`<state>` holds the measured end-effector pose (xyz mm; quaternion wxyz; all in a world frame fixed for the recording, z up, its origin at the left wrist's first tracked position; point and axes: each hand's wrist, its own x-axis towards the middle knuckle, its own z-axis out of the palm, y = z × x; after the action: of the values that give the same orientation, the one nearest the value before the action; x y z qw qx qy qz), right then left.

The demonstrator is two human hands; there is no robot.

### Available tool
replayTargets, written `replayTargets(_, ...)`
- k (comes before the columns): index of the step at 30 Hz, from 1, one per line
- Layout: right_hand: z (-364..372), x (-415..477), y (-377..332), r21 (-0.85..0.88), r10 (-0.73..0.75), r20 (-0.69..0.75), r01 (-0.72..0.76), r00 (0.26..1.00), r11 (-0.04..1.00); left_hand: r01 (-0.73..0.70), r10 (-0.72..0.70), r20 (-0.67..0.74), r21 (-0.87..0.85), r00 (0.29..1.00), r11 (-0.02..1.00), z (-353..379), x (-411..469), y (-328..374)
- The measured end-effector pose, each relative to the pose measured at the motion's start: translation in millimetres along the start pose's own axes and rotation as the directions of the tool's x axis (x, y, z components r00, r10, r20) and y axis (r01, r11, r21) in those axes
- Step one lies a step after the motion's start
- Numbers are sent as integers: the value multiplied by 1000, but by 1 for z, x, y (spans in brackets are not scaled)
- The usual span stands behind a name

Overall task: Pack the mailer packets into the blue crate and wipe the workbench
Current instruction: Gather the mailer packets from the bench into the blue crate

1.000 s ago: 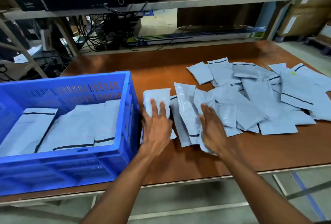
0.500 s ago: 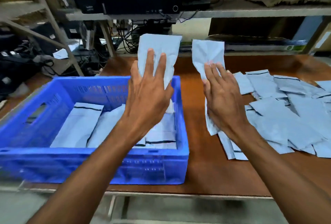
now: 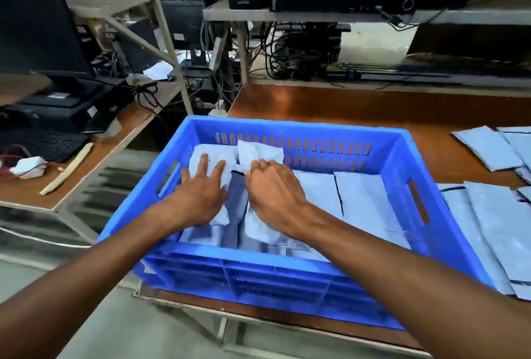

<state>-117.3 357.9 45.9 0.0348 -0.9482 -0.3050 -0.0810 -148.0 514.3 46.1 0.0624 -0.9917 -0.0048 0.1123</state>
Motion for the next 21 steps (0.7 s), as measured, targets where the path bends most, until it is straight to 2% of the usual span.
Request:
replayTargets(3, 18, 10, -10, -34, 8, 206, -1, 979, 999, -32, 37, 244, -23, 969, 999, 7, 4, -5)
replayTargets(4, 23, 12, -10, -20, 29, 334, -23, 942, 1000, -11, 28, 328, -54, 944, 998, 10, 6, -8)
replayTargets(6, 30, 13, -8, 28, 100, 574, -142, 813, 989, 21, 22, 445, -92, 895, 996, 15, 9, -17)
replayTargets(8, 31, 16, -4, 79, 133, 658, -243, 741, 967, -10, 67, 446, -129, 893, 992, 14, 12, -27)
replayTargets(10, 27, 21, 1, 66, 98, 687, -196, 720, 978, -64, 114, 419, -130, 901, 989, 11, 17, -36)
replayTargets(13, 38, 25, 10, -126, 88, 771, 16, 630, 992, -119, 120, 460, -30, 880, 992, 18, 25, -41)
replayTargets(15, 53, 23, 14, -176, 94, 807, 86, 583, 981, -140, 116, 472, 15, 874, 990, 22, 30, -40)
replayTargets(18, 54, 22, 22, -90, 9, 783, 99, 622, 991, -110, 100, 494, -8, 864, 994, 19, 37, -43)
replayTargets(21, 24, 21, 38, 73, -103, 626, 73, 773, 995, -72, 69, 457, -10, 887, 997, 5, 42, -41)
